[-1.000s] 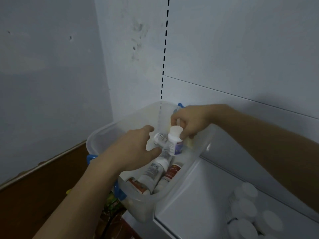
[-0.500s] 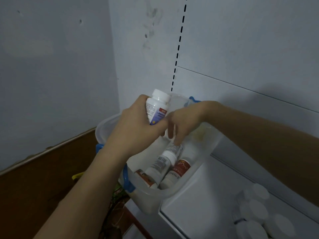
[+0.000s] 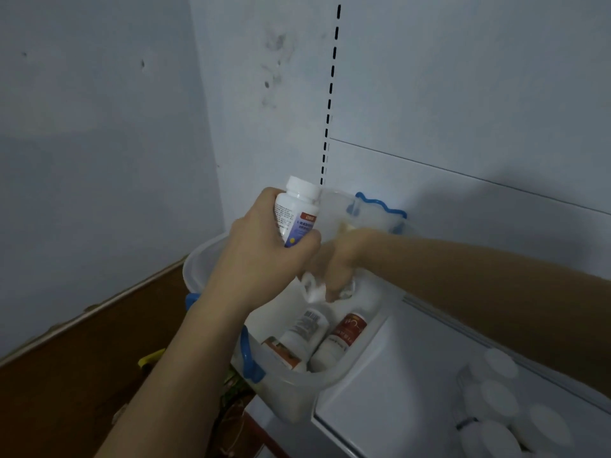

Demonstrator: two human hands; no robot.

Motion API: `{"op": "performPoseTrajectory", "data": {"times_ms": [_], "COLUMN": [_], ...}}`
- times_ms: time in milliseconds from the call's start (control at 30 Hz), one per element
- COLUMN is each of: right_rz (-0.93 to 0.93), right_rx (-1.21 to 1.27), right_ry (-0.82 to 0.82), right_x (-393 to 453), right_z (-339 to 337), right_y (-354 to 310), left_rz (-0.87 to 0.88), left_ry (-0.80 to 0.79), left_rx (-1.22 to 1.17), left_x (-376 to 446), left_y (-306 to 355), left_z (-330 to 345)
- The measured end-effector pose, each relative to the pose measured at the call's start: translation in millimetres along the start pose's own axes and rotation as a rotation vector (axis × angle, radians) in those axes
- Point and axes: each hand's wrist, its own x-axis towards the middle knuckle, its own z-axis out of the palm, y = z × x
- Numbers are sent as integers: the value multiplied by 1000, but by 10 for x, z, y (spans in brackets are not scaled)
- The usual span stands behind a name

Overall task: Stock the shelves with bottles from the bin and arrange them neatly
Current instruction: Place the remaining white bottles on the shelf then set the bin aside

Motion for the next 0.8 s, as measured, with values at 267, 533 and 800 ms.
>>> {"op": "performPoseTrajectory", "data": {"times_ms": [267, 533, 800], "right_rz": [-422, -288, 188], "right_rx": [1094, 1644, 1821], "right_ry": [999, 1441, 1815], "right_x": [-1211, -2131, -3390], "right_z": [206, 1419, 3076], "right_y": [370, 414, 417], "left_rz": [92, 45, -52], "left_ry": [26, -369, -813], "left_rx": [-171, -804, -1293], "left_x": [-116, -537, -1454], "left_y": [395, 1039, 2116], "left_z": [-96, 567, 1674]}}
